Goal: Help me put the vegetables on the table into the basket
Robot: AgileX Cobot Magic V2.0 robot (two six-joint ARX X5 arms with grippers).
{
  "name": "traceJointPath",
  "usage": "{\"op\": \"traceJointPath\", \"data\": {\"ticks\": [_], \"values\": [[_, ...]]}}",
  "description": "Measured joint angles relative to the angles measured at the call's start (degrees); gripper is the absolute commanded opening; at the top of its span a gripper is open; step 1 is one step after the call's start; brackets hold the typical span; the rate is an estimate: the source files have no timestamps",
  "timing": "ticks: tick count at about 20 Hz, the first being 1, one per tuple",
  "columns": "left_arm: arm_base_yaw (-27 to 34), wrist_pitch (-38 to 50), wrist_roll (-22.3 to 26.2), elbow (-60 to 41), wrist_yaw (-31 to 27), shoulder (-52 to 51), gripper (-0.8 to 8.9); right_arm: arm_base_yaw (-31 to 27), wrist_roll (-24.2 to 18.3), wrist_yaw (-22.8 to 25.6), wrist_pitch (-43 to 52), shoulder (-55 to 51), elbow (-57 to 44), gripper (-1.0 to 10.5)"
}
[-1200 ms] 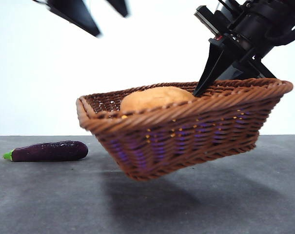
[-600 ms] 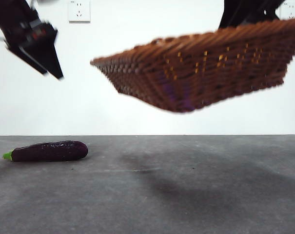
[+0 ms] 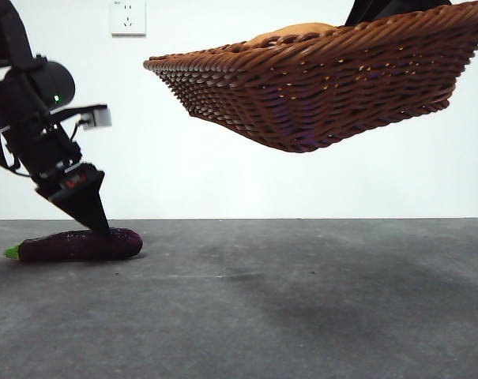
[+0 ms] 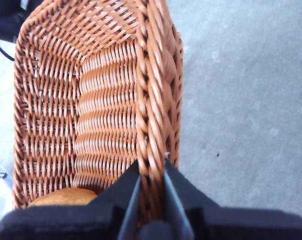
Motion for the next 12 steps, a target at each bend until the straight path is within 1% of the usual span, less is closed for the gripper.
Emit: {"op": "traceJointPath", "data": {"ticks": [5,6,7,9,10,11,12], "values": [[-0.02,1.62,-0.17,0.00,0.42,3.34,5.28,0.02,0.00,-0.02,0.37,0.00,0.00,-0.1],[-0.02,2.21,-0.50,0.00,0.42,3.43,4.91,0.02,0.00,-0.02,0.35,0.00,0.00,-0.1],[-0.02,2.60,-0.96,0.00,0.37,3.43,3.91,0.02,0.00,0.00,0.37,0.00,0.00,-0.1],[-0.02,2.73,-2.10,0.00,0.17,3.43,1.13,0.02,-0.02,0.00,0.37,0.00,0.00,-0.1],[-0.02,2.73,-2.80,0.00,0.15,3.43,0.19,0.02,-0.02,-0.02,0.37,0.00,0.00,-0.1],[-0.02,2.64,-3.15,0.00,0.15,3.43,-0.06,0.02,-0.02,0.00,0.37,0.00,0.00,-0.1],[-0.02,2.43,-3.63,0.00,0.15,3.43,-0.05,0.02,-0.02,0.00,0.35,0.00,0.00,-0.1]]}}
